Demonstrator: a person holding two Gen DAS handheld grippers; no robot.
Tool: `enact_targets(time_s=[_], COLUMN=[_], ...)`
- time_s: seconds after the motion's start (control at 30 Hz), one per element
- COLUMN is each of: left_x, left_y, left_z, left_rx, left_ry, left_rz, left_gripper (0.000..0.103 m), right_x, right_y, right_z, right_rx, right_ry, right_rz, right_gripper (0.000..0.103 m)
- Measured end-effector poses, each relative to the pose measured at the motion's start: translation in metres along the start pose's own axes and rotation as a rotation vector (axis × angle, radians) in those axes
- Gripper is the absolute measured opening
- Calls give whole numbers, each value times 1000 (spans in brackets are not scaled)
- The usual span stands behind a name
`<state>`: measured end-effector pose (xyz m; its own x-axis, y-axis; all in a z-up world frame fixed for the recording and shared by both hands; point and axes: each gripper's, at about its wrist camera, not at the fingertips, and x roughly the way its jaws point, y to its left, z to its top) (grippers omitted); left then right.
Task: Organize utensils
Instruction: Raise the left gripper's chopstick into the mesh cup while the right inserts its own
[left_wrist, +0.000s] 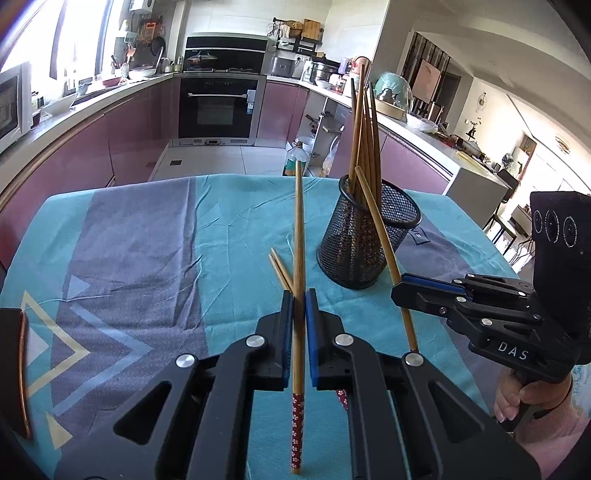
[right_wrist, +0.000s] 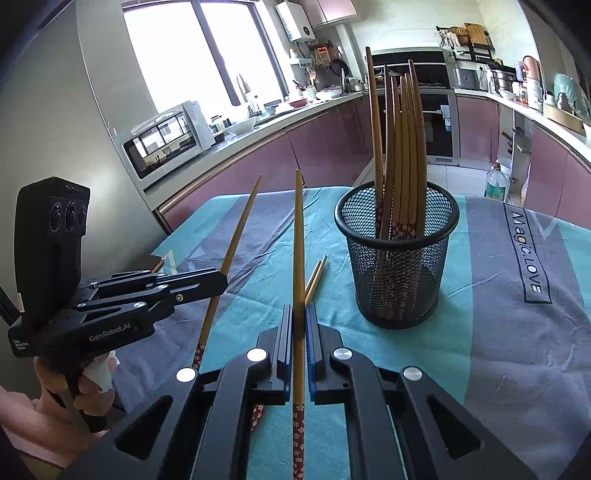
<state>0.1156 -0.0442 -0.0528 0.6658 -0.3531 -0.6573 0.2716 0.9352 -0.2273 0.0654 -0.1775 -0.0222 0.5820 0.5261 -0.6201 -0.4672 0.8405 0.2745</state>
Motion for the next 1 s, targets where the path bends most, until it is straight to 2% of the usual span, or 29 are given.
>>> enact_targets(time_s=[0.4,1.0], left_x=[-17,-35], left_y=[-7,-11], left_z=[10,22], left_rx=[-11,-10], left_ry=[-33,-93], left_rz=[-77,-114], left_gripper=[8,7], right_x=[-21,-46], right_y=[-7,-15], right_z=[6,14], right_rx=[20,37], right_ry=[-60,-138], right_rz=[-1,6], right_gripper=[5,5])
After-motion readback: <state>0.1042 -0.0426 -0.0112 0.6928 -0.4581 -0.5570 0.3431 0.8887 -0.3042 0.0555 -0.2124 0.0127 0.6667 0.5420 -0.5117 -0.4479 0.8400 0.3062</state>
